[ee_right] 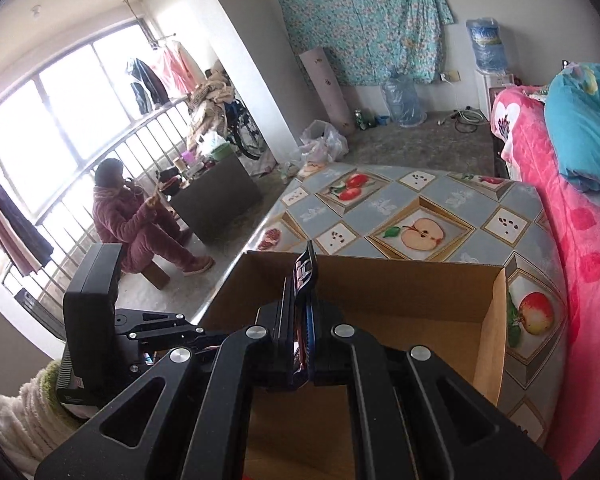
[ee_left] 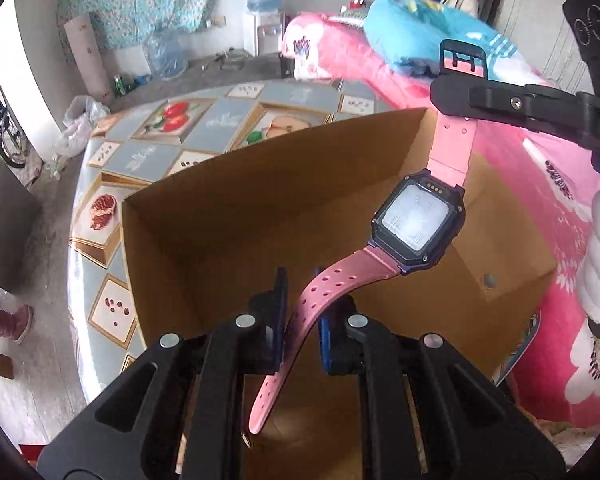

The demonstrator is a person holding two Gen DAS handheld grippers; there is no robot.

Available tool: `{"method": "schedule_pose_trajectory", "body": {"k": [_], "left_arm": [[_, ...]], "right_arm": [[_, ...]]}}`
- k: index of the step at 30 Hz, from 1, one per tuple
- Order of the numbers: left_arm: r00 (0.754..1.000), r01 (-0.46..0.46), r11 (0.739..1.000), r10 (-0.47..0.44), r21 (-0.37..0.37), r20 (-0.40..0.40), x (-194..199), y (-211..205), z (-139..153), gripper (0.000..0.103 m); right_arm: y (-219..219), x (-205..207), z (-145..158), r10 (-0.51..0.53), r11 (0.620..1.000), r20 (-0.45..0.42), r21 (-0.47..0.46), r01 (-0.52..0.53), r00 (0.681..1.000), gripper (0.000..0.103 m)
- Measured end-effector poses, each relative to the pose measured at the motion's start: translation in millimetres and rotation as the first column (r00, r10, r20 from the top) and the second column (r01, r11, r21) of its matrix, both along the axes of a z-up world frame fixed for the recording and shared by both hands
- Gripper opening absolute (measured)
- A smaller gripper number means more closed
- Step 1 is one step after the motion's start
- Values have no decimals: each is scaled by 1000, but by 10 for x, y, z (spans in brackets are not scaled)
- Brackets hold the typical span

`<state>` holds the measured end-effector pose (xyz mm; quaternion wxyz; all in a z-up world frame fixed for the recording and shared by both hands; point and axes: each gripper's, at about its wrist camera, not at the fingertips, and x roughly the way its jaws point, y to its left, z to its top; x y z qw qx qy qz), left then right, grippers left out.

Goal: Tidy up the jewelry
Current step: 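Carry the watch into the cardboard box and open the right gripper, then move the right tool back to the beaded bracelets on the table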

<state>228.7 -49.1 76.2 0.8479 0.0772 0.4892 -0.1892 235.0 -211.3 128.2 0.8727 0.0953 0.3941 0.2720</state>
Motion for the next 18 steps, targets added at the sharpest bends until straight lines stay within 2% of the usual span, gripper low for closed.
{"method": "schedule_pose_trajectory", "body": {"k": [5,6,7,8,9,12,14,18], "left_arm": [[995,-13,988,28,151,-95,572,-129,-297,16],[993,-15,985,35,173,-109,636,-153,-334,20],[992,-23,983,45,181,-120,683,-154,-342,32],[991,-32,983,56,181,-126,713,-152,-347,43],[990,-39,984,62,175,-124,728,-144,-351,45],[991,-58,987,75,147,-112,722,-86,-298,50],[993,-76,990,86,121,-81,687,-38,-222,53],[995,-95,994,97,58,-31,539,34,-26,54]], "right_arm": [[176,509,-378,-39,984,-121,-175,17,992,6],[180,576,-453,-52,980,-146,-199,22,988,8],[181,617,-502,-59,976,-157,-218,24,986,8],[182,629,-515,-63,971,-149,-236,26,987,8],[178,617,-493,-66,968,-131,-250,31,989,9],[110,517,-382,-76,963,-69,-264,55,995,24],[41,440,-281,-83,964,-39,-256,70,996,25],[-69,247,-39,-98,966,18,-239,100,995,26]]}}
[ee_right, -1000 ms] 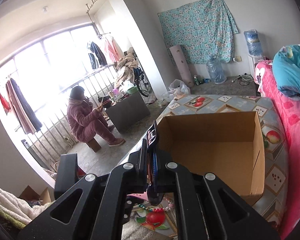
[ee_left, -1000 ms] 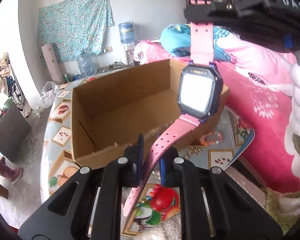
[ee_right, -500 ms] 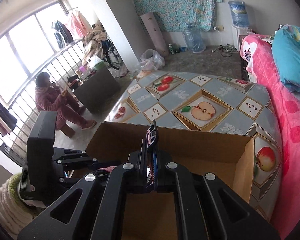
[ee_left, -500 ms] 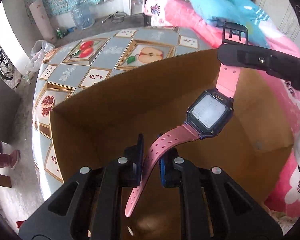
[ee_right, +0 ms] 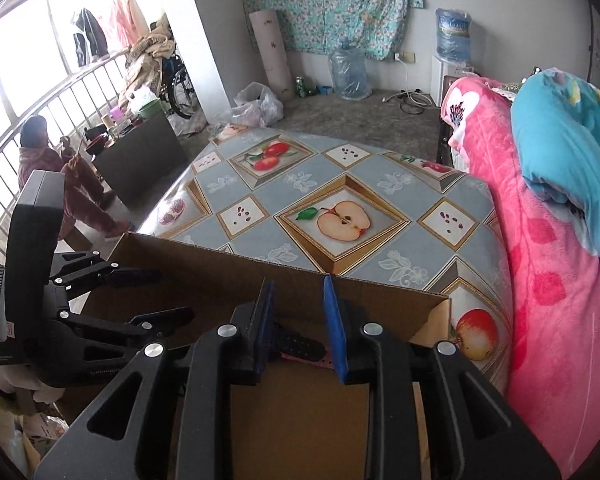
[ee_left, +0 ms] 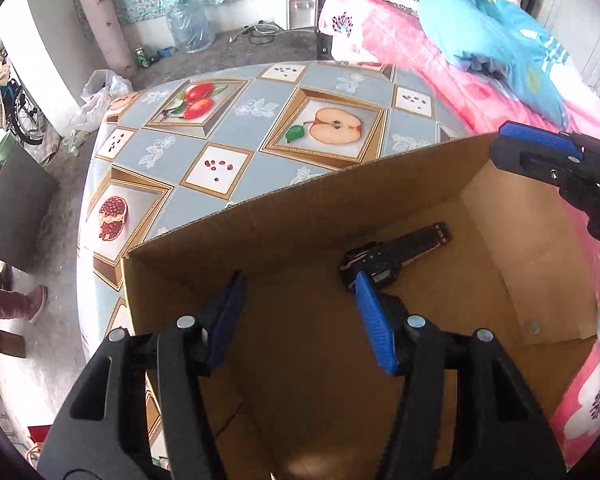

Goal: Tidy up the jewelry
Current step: 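Move the right tool back to the beaded bracelets on the table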

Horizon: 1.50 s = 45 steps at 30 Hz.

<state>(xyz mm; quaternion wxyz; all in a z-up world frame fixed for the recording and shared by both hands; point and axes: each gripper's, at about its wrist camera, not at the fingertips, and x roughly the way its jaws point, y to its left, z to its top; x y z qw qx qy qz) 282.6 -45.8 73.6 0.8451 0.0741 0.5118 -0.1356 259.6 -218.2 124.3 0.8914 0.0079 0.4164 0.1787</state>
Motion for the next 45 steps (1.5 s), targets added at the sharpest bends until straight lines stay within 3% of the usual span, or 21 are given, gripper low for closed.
{"method": "schedule_pose_trajectory", "body": {"k": [6,8,12,15,18,20,22,26,29,31,34,38,41,43,45], "left_arm": [[990,17,998,-9,-60,139,-530,107,430,56],[982,26,997,-12,-72,191,-764,162,563,64],[957,39,994,-9,-97,289,-1294,327,739,67],[950,21,983,37,-185,309,-1664,526,713,71],[946,-25,969,103,-246,308,-1968,689,534,71],[946,-63,960,144,-274,289,-2137,751,347,73],[945,-106,954,184,-279,270,-2292,784,131,73],[946,-192,952,244,-238,214,-2502,812,-305,74],[950,-237,950,270,-201,158,-2538,809,-621,74],[955,-244,954,268,-174,131,-2528,782,-793,74],[957,-242,963,257,-120,137,-2487,722,-936,74],[957,-233,965,250,-124,146,-2398,701,-968,74],[954,-241,968,249,-68,168,-2335,645,-1018,75],[954,-231,972,233,-33,191,-2331,575,-1039,79],[952,-234,971,239,-46,189,-2352,554,-1052,82]], "right_arm": [[-144,-424,370,0,1000,85,20,-1,996,34],[-190,-621,469,11,1000,109,25,-14,994,40],[-289,-1116,606,28,998,167,44,-36,986,44],[-321,-1474,655,65,995,222,58,-79,973,53],[-280,-1709,640,70,997,264,-4,-71,962,54],[-257,-1833,589,67,997,263,10,-72,962,54],[-232,-1976,457,84,993,239,61,-101,967,63],[-75,-2264,-34,111,988,166,91,-127,980,69],[68,-2395,-574,78,996,84,42,-82,993,70],[172,-2440,-928,35,998,45,-51,-32,998,70],[228,-2485,-1308,-19,997,6,-73,19,1000,70],[245,-2491,-1431,-84,991,54,-102,89,995,70],[309,-2493,-1462,-96,986,91,-131,107,991,71],[374,-2523,-1481,-86,984,116,-143,103,989,80],[373,-2529,-1504,-88,985,126,-138,105,988,87]]}}
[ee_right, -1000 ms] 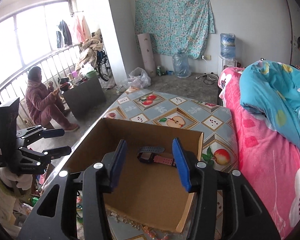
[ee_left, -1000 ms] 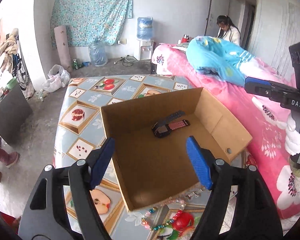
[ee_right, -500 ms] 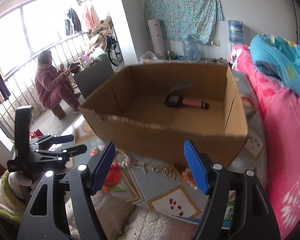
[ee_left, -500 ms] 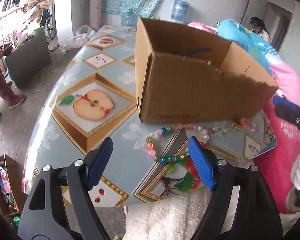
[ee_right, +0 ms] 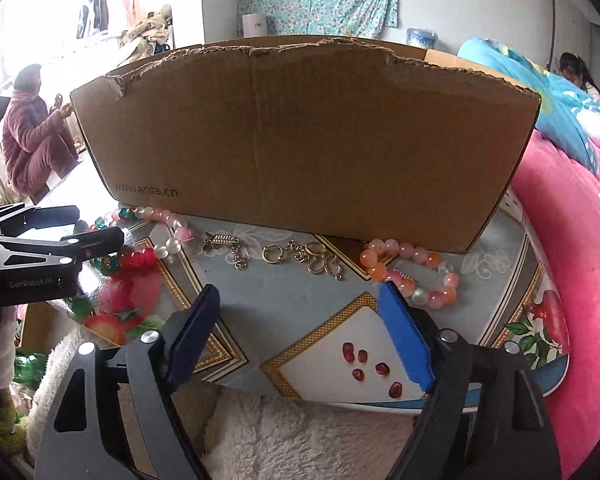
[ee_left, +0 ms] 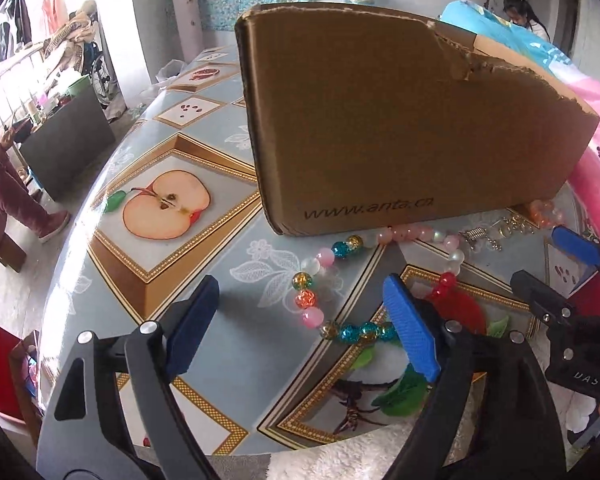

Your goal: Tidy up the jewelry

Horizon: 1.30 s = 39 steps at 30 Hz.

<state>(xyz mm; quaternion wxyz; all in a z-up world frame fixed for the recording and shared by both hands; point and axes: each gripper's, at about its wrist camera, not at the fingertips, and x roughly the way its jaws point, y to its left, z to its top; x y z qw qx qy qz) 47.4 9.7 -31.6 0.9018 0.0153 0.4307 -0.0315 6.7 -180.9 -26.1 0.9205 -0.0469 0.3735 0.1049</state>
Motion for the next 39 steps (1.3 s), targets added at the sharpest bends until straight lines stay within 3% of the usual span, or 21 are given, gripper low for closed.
{"method": "schedule_pose_trajectory", "body": {"k": [3,7,39], "left_arm": [[1000,-1,1000,1,7,21,-66,-39,-26,88],[999,-12,1000,12,2,31,-91,-31,-40,95],[999,-21,1000,21,4,49,-196,-62,-34,95]], "right_arm": [[0,23,-45,-4,1000,3,16,4,1000,97],[5,20,-90,-7,1000,11,17,7,1000,97],[-41,-52,-82,-11,1000,28,20,11,1000,97]]}}
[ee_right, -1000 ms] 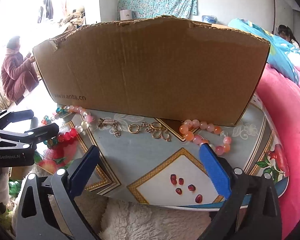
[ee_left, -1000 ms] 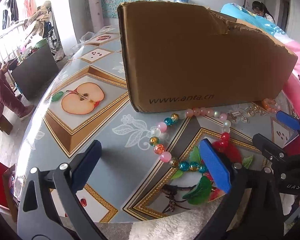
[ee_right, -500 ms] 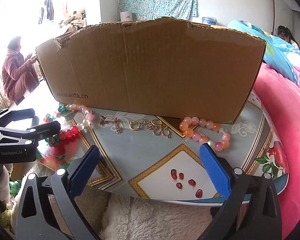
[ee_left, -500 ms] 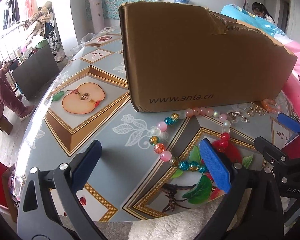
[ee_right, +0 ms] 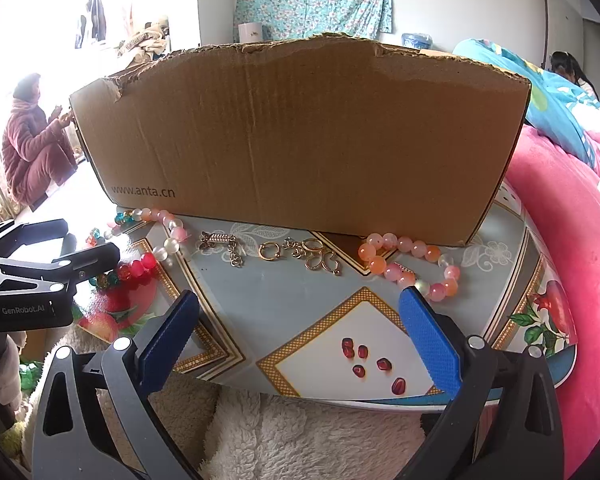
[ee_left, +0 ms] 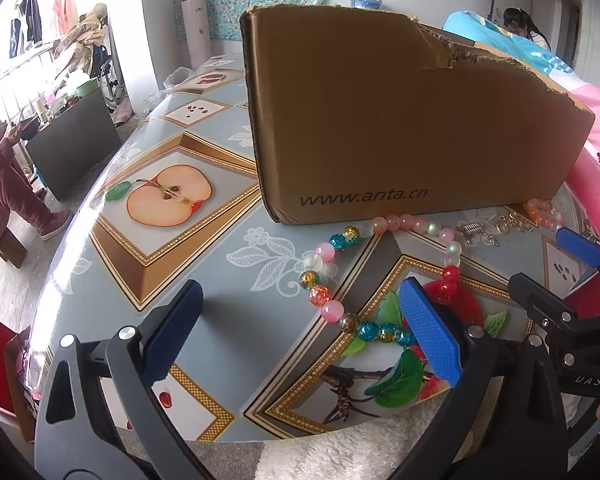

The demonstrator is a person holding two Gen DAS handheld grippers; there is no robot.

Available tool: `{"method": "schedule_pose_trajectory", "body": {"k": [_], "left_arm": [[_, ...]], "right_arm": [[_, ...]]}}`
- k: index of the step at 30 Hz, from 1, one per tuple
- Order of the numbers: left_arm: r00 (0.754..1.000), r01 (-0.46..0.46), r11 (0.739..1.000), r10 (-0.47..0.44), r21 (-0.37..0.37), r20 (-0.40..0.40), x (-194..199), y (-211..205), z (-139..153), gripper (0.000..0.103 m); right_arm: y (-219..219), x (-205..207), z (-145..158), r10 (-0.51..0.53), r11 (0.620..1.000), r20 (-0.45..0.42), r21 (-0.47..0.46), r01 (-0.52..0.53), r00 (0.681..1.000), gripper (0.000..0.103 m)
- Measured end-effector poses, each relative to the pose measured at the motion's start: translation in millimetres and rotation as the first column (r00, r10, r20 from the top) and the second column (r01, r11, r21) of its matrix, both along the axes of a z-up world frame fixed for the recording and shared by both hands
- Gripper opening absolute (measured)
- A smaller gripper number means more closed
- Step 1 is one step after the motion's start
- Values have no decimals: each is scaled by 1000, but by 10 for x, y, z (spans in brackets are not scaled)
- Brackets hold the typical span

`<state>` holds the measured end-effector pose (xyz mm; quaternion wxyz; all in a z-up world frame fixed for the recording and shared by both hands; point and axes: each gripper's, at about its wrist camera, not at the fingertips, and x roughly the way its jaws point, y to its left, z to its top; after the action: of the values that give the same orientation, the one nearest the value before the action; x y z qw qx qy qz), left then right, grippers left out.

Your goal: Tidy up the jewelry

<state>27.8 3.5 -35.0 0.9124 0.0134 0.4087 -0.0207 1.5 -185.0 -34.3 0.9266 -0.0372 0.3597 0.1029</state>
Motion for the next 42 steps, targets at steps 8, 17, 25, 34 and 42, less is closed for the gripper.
{"method": "schedule_pose_trajectory", "body": {"k": [8,17,25,34,42], "left_arm": [[1000,-2,1000,2,5,15,-21,-4,8,96],[997,61,998,-61,-2,48,-58,47,6,96],[982,177,984,-175,-19,73,-67,125,-1,95],[975,216,969,-207,-122,85,-127,297,54,59],[969,244,966,-238,-88,68,-17,209,46,38]], "right_arm": [[15,-1,4,-4,1000,-3,-1,4,1000,97],[28,39,179,-9,999,-20,38,10,1000,97],[219,176,395,120,968,-102,234,-94,987,64],[574,400,246,209,952,-231,272,-143,950,29],[806,400,221,204,973,-231,153,-171,951,19]]}}
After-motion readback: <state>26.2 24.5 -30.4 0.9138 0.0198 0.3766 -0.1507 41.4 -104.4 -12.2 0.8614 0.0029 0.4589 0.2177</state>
